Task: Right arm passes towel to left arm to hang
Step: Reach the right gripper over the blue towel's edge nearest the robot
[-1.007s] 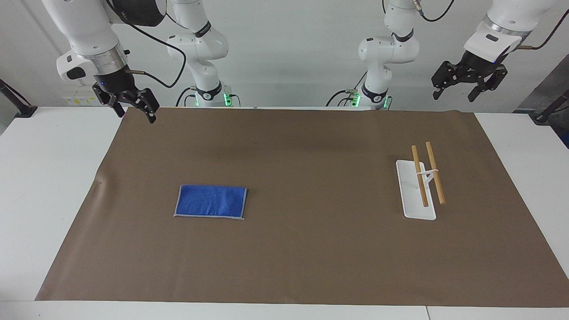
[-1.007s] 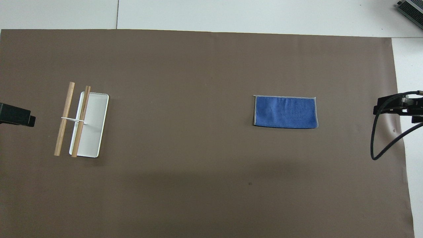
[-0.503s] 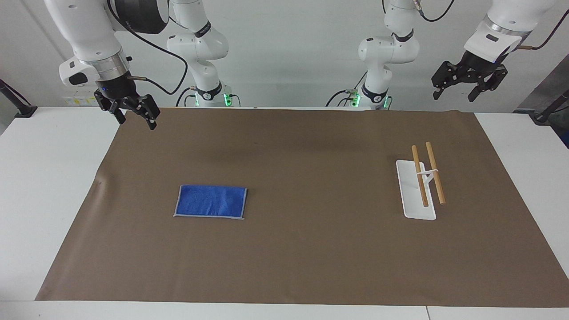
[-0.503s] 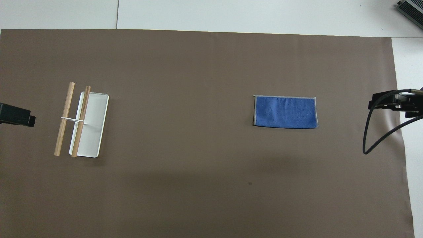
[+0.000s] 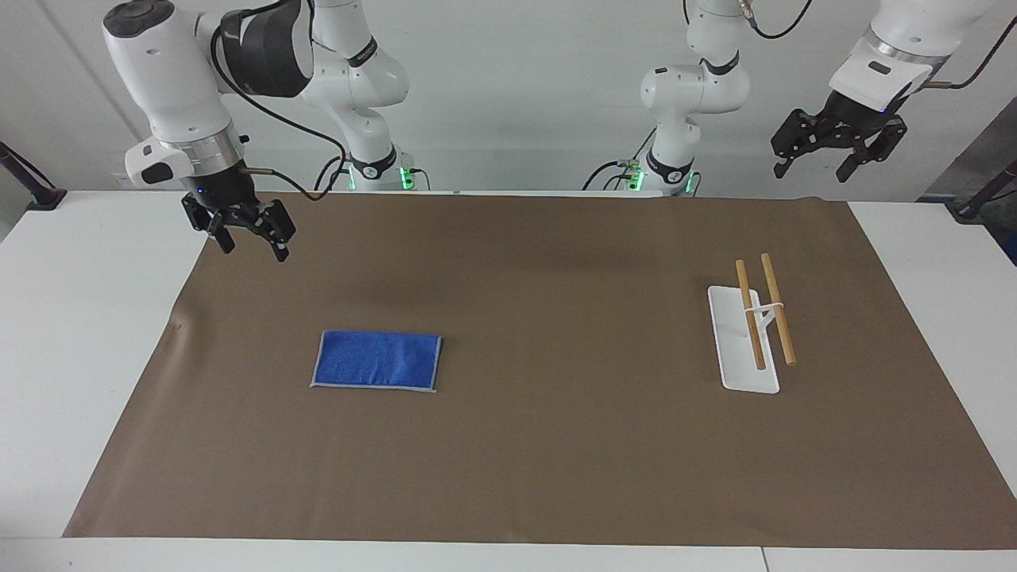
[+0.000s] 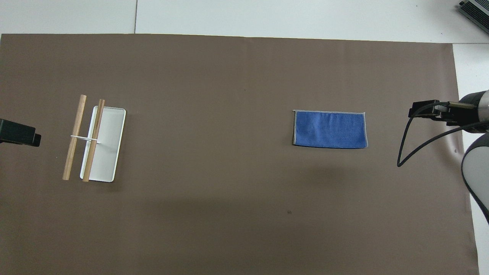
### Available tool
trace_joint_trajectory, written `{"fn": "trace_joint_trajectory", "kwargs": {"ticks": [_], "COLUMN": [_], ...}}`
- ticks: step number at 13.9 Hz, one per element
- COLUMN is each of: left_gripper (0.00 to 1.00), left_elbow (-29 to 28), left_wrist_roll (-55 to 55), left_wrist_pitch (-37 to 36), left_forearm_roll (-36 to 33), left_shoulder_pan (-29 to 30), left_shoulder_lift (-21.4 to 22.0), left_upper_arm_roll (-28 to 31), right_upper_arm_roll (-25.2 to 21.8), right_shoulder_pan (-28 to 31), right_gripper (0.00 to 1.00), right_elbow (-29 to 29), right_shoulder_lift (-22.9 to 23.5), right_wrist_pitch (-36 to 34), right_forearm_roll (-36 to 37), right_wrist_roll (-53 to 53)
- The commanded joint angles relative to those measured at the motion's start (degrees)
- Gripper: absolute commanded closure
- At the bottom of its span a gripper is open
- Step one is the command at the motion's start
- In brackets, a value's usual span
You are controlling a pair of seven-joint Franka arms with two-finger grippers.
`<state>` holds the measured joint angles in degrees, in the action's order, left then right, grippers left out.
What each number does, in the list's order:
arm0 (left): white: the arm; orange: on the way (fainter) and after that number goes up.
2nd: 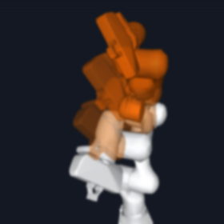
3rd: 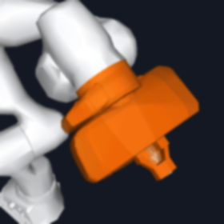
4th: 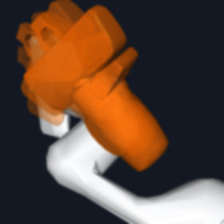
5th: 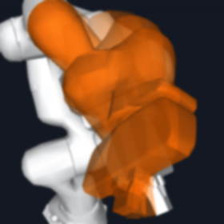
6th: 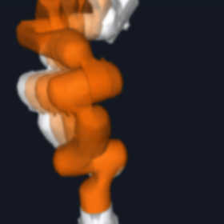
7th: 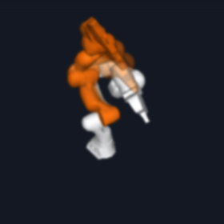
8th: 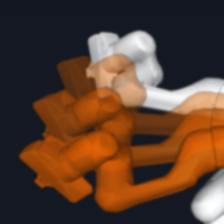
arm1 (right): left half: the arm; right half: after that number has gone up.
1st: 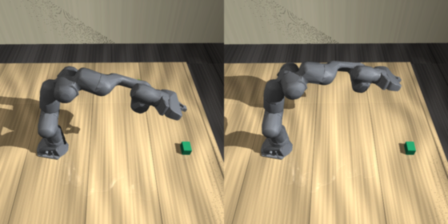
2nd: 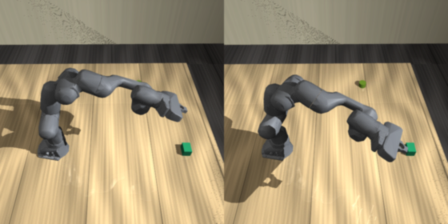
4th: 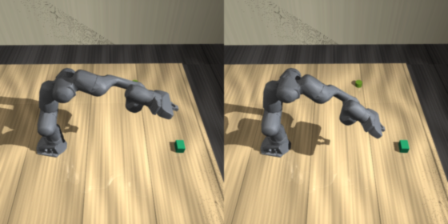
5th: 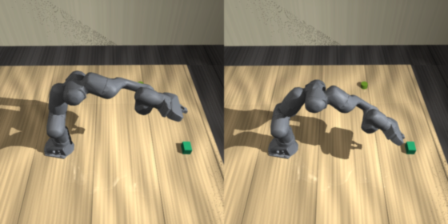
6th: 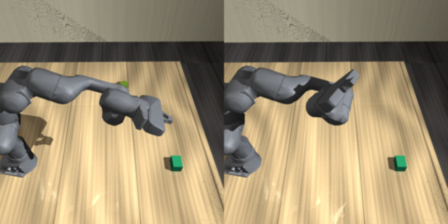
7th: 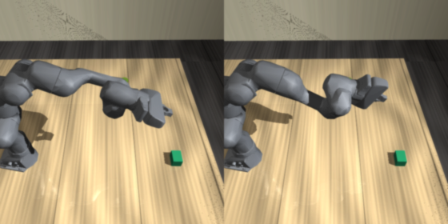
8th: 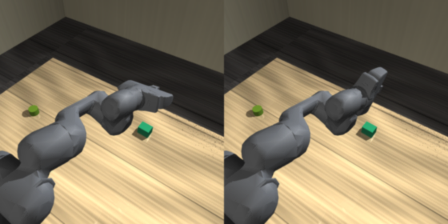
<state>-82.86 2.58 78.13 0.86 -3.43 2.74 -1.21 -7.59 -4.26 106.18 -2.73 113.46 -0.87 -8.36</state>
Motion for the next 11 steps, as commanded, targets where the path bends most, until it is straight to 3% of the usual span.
{"fn": "trace_joint_trajectory", "kwargs": {"ticks": [1, 4, 11], "left_gripper": [0.0, 0.0, 0.0], "left_elbow": [-1.6, -1.7, -1.7], "left_wrist_roll": [0.4, 0.4, 0.4], "left_wrist_pitch": [-0.1, -0.1, -0.1], "left_forearm_roll": [0.3, 0.3, 0.3], "left_shoulder_pan": [0.4, 0.4, 0.4], "left_shoulder_lift": [1.5, 1.5, 1.5], "left_upper_arm_roll": [0.1, 0.1, 0.1], "right_upper_arm_roll": [0.0, 0.0, 0.1], "right_shoulder_pan": [0.3, 0.3, 0.9], "right_gripper": [0.0, 0.0, 0.0], "right_elbow": [1.1, 1.0, 0.1], "right_shoulder_lift": [4.7, 10.6, 19.9], "right_wrist_pitch": [6.3, 14.8, 25.9], "right_forearm_roll": [-1.6, -1.6, -1.8], "right_wrist_roll": [2.1, 3.4, 5.6]}}
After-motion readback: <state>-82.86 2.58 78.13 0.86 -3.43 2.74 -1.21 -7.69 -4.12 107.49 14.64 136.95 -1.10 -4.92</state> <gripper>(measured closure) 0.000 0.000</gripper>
